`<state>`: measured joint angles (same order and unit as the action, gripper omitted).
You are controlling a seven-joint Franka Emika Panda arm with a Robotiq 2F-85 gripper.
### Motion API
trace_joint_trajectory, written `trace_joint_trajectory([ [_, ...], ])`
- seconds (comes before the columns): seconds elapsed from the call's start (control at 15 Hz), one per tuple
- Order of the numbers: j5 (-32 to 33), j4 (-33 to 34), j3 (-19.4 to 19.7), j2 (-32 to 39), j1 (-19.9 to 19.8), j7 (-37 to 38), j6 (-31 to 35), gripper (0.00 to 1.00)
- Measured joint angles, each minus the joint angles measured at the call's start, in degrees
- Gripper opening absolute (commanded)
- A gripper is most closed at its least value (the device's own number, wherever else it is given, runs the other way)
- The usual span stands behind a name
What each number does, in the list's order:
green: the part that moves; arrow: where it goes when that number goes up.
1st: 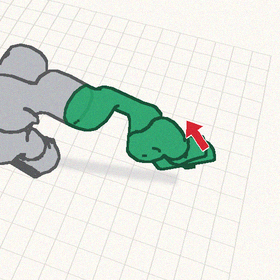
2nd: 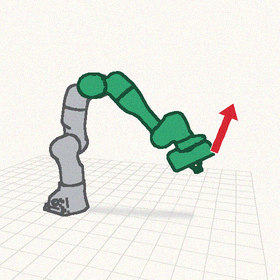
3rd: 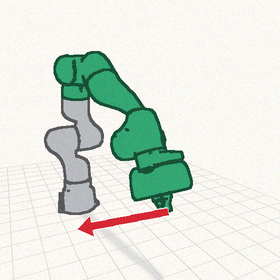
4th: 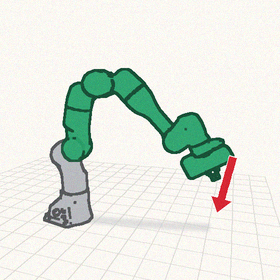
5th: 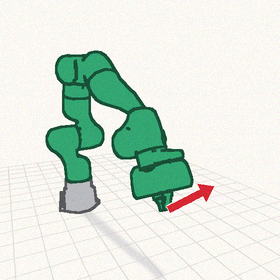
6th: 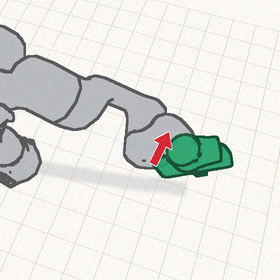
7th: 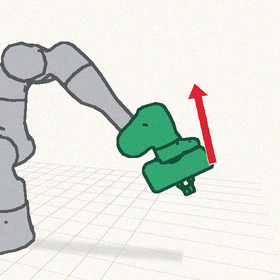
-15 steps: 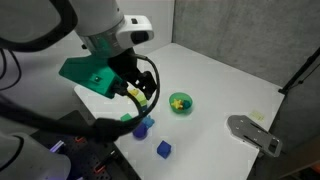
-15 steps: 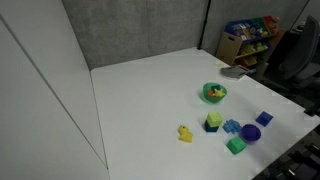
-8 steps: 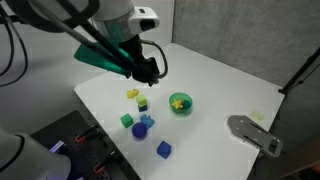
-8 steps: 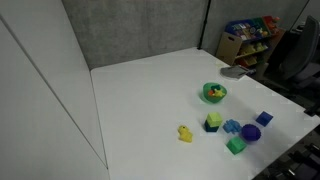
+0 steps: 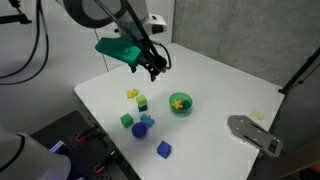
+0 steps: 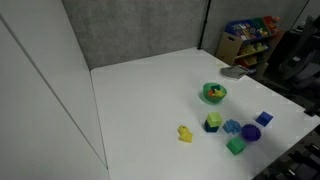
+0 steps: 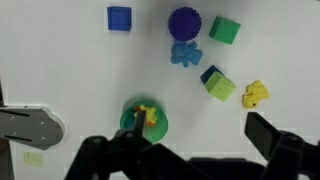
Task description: Put the yellow block in the bowl
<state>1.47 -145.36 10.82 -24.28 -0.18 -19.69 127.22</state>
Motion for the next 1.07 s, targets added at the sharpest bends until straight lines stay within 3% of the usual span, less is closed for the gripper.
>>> trace_joint_trajectory([
  [0.87, -6.8, 1.7, -9.2, 19.1, 0.6, 19.7, 9.8, 1.0],
  [1.07, -7.8, 2.5, -9.8, 21.1, 0.7, 20.8, 10.1, 1.0],
])
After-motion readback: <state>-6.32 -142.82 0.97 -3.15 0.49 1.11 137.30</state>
